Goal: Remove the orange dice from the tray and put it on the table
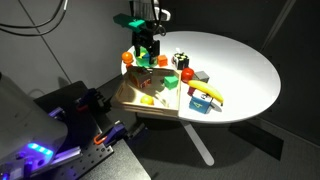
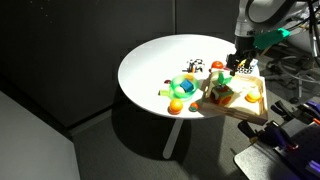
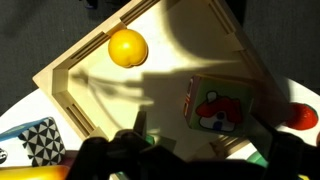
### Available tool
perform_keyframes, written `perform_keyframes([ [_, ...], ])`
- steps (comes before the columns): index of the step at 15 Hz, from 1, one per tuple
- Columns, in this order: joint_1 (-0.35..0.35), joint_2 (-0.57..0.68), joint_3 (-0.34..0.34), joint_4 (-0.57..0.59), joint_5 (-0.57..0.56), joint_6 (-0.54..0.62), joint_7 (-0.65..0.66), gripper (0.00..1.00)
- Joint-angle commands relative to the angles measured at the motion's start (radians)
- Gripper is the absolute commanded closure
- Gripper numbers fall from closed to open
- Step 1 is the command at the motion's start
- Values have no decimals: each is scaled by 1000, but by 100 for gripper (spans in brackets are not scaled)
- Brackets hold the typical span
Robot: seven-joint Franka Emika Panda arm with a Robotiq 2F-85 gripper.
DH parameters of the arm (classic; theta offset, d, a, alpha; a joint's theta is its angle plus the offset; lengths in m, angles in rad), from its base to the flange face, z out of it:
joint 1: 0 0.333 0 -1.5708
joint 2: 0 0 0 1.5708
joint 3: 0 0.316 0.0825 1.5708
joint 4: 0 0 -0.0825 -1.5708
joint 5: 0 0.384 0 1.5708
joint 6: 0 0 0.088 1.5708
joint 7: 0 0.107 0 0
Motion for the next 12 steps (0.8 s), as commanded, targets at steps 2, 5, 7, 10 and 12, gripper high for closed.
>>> perform_keyframes([
  [2, 31, 54, 9, -13, -44, 89, 37, 0],
  [5, 63, 91, 9, -12, -75, 128, 78, 0],
  [7, 88, 116, 3, -9, -112, 151, 129, 0],
  [10, 127, 152, -12, 1, -185, 166, 227, 0],
  [12, 148, 169, -21, 6, -222, 168, 280, 0],
])
